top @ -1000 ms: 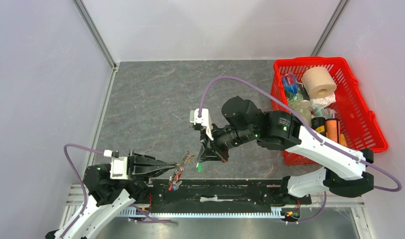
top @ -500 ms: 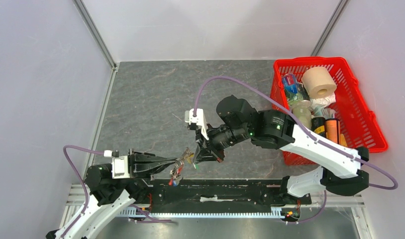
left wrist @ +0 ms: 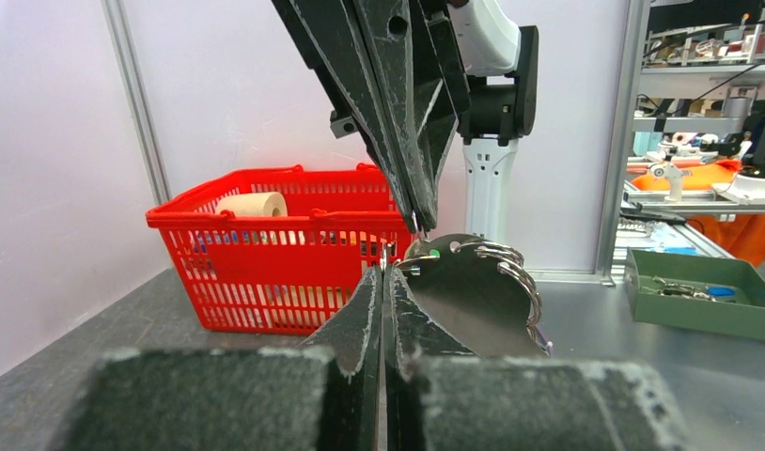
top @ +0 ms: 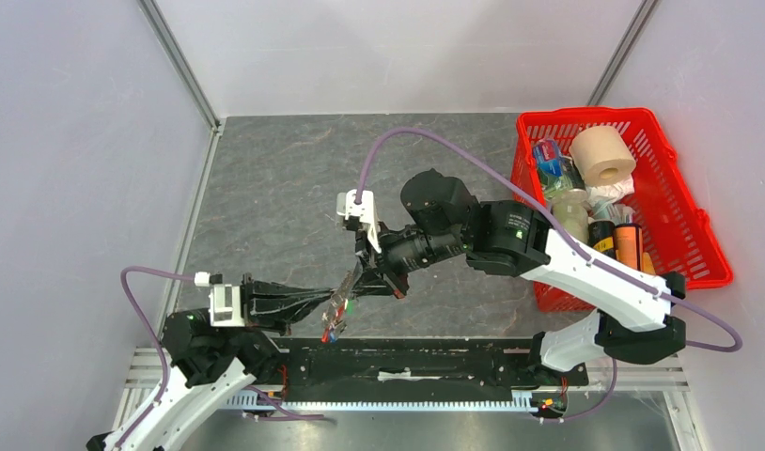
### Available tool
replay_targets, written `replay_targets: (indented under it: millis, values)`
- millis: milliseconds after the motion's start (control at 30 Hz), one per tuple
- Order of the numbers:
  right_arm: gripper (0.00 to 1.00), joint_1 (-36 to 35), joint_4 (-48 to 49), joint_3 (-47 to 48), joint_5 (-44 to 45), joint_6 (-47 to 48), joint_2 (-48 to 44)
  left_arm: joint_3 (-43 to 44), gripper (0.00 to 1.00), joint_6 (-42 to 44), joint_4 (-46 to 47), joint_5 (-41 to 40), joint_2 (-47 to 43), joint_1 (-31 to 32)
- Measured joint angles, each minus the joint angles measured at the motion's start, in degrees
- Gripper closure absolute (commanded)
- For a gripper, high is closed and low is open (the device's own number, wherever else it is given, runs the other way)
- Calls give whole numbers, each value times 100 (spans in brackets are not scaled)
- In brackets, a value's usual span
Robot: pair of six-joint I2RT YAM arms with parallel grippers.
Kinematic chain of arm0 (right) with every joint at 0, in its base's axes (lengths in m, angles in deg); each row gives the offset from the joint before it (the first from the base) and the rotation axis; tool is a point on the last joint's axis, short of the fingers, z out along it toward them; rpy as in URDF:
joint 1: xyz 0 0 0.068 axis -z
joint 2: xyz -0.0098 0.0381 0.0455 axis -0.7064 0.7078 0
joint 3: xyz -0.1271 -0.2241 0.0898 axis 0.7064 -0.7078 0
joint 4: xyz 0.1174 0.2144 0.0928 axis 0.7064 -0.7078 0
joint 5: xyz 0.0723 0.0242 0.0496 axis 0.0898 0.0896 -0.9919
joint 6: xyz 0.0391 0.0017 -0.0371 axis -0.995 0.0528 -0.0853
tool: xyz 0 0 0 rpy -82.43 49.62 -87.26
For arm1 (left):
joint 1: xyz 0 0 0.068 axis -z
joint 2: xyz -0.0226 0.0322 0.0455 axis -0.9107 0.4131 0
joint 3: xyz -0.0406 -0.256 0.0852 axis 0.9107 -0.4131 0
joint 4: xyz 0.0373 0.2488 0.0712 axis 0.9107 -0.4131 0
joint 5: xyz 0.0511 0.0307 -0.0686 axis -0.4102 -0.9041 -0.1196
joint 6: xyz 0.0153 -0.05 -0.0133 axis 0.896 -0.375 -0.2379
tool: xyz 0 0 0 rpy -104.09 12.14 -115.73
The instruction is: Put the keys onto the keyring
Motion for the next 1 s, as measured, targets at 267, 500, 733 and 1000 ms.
replay_targets:
  millis: [267,500,733,1000]
  values:
    - [100,-15,74,122,162,-59,85,33,98,-260,7,0,59,0]
    - [100,-15,74,129,284,-66,98,72,98,-352,24,2,59,0]
    - [100,-22,101,133,345,-127,149,74,98,-391,28,4,59,0]
    - [100,-22,151,133,415,-208,146,74,98,-494,103,7,52,0]
